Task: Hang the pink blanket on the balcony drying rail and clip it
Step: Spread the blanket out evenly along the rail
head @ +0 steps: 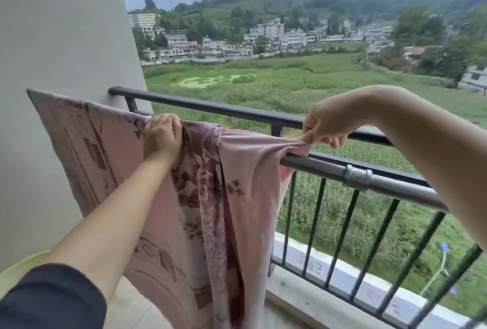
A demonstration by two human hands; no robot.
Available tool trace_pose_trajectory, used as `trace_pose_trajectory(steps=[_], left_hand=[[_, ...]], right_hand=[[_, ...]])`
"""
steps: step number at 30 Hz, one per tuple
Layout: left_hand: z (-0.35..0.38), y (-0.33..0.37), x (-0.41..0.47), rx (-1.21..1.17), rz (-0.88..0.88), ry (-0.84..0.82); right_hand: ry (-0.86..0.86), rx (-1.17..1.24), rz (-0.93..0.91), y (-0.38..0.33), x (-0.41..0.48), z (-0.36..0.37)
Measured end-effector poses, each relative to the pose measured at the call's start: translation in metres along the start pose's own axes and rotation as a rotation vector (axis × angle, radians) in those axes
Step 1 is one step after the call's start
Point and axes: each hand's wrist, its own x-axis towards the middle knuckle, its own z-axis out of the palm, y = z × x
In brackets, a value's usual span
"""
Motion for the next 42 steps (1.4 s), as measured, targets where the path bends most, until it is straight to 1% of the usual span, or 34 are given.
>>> trace_pose_trajectory(steps=[2,3,4,5,6,7,8,10,11,12,15,16,19,20,22,23,24,26,27,28,30,32,33,35,36,37,39,40,42], left_hand=[[-0.015,0.025,0.002,0.072,-0.219,-0.065],[-0.025,0.04,-0.001,0.066,-0.338,-0.04],[-0.034,0.059,-0.008,0.032,-0.39,0.044],[-0.044,0.081,-0.022,-0.024,-0.352,0.162],[-0.051,0.105,-0.041,-0.095,-0.246,0.25],[-0.058,0.131,-0.062,-0.153,-0.111,0.257],[-0.06,0.152,-0.083,-0.167,0.012,0.19],[-0.058,0.184,-0.119,-0.047,0.144,-0.003],[-0.057,0.192,-0.128,0.007,0.162,-0.033],[-0.057,0.196,-0.133,0.01,0.157,-0.021],[-0.077,0.199,-0.129,-0.177,0.0,0.029],[-0.086,0.197,-0.123,-0.198,-0.039,0.05],[-0.112,0.192,-0.092,-0.254,-0.152,0.092],[-0.121,0.191,-0.081,-0.286,-0.197,0.12],[-0.136,0.185,-0.063,-0.335,-0.296,0.16],[-0.143,0.181,-0.059,-0.338,-0.317,0.15],[-0.148,0.177,-0.057,-0.339,-0.314,0.13],[-0.155,0.169,-0.062,-0.336,-0.308,0.096],[-0.158,0.166,-0.064,-0.345,-0.311,0.079],[-0.159,0.165,-0.066,-0.368,-0.312,0.068],[-0.159,0.165,-0.068,-0.409,-0.319,0.02],[-0.158,0.164,-0.07,-0.356,-0.27,-0.065],[-0.157,0.161,-0.07,-0.271,-0.197,-0.101],[-0.153,0.149,-0.065,-0.017,-0.001,-0.151],[-0.152,0.141,-0.061,0.093,0.075,-0.171],[-0.15,0.133,-0.056,0.162,0.112,-0.182],[-0.149,0.116,-0.042,0.204,0.113,-0.163],[-0.149,0.107,-0.034,0.21,0.116,-0.126],[-0.15,0.089,-0.015,0.256,0.16,-0.019]], right_hand=[[0.007,0.064,-0.05,0.003,-0.015,0.008],[0.027,0.109,-0.091,0.005,-0.022,0.011],[0.059,0.153,-0.13,0.007,-0.028,0.015],[0.101,0.196,-0.163,0.011,-0.032,0.018],[0.145,0.227,-0.189,0.013,-0.034,0.02],[0.189,0.251,-0.206,0.016,-0.035,0.023],[0.234,0.276,-0.218,0.017,-0.035,0.025],[0.293,0.341,-0.238,0.018,-0.032,0.029],[0.305,0.384,-0.245,0.018,-0.031,0.031],[0.311,0.424,-0.251,0.02,-0.031,0.033],[0.305,0.528,-0.303,0.022,-0.032,0.04],[0.322,0.541,-0.32,0.02,-0.032,0.042],[0.441,0.429,-0.348,0.008,-0.029,0.048],[0.446,0.394,-0.361,0.004,-0.027,0.053],[0.36,0.428,-0.367,-0.008,-0.027,0.061],[0.352,0.439,-0.356,-0.015,-0.028,0.066],[0.403,0.395,-0.347,-0.021,-0.025,0.071],[0.597,0.238,-0.299,-0.029,-0.016,0.078],[0.69,0.201,-0.247,-0.031,-0.014,0.078],[0.749,0.184,-0.182,-0.032,-0.014,0.077],[0.77,0.117,-0.046,-0.029,-0.016,0.072],[0.713,0.111,0.068,-0.024,-0.017,0.064],[0.674,0.169,0.1,-0.022,-0.017,0.06],[0.619,0.396,0.087,-0.022,-0.012,0.049],[0.597,0.536,0.056,-0.025,-0.008,0.044],[0.581,0.659,0.016,-0.029,-0.002,0.039],[0.577,0.787,-0.054,-0.041,0.015,0.028],[0.596,0.791,-0.077,-0.049,0.025,0.022],[0.698,0.702,-0.121,-0.063,0.05,0.01]])
